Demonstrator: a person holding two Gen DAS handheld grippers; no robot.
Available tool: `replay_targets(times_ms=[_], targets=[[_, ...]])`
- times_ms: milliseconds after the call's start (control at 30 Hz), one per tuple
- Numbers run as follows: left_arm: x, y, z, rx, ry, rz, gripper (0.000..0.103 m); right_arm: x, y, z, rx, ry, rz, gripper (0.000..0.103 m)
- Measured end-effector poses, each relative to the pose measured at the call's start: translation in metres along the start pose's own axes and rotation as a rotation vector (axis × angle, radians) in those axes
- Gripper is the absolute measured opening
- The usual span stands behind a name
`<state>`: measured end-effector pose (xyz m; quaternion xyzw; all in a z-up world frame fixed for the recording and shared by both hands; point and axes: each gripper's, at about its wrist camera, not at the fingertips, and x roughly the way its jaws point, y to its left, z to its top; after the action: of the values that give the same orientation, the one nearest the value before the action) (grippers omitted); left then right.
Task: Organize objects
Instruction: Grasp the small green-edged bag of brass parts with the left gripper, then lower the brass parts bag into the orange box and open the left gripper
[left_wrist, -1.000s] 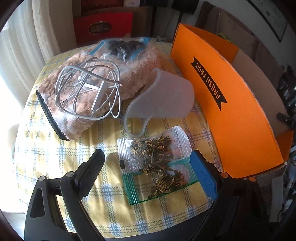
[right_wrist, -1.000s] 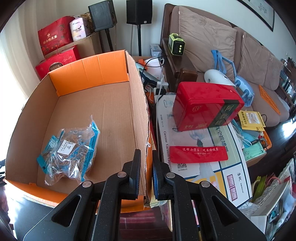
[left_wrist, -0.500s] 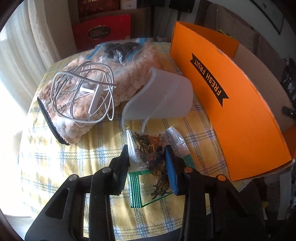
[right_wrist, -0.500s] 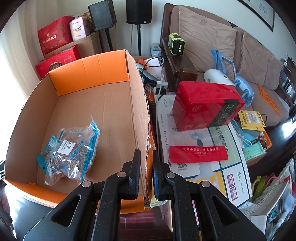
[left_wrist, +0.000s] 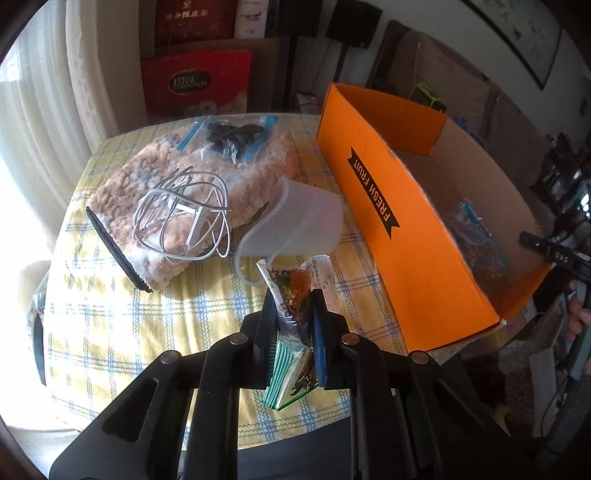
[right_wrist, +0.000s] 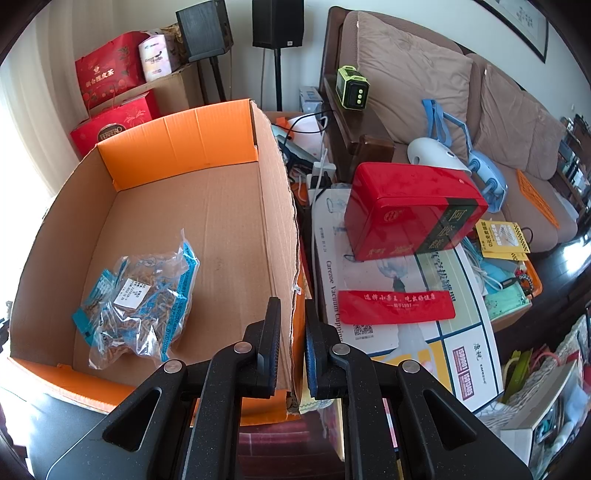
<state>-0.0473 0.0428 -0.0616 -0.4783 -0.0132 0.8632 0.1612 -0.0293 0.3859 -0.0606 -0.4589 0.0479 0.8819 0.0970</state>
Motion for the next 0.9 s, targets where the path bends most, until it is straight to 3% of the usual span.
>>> replay_targets(times_ms=[367, 667, 900], targets=[[-0.055, -0.022, 0.036, 0.023, -0.111, -0.135, 0.015, 0.000, 0.000, 0.000, 0.000, 0.000, -0.001, 0.010], [-0.044, -0.081, 0.053, 0.121, -0.106, -0.191, 0.015, 0.000, 0.000, 0.000, 0.002, 0.001, 0.002, 0.010], [-0.017, -0.107, 0.056, 0.156, -0.061, -0.186, 0.016, 0.000, 0.003, 0.002, 0.001, 0.001, 0.010, 0.010]])
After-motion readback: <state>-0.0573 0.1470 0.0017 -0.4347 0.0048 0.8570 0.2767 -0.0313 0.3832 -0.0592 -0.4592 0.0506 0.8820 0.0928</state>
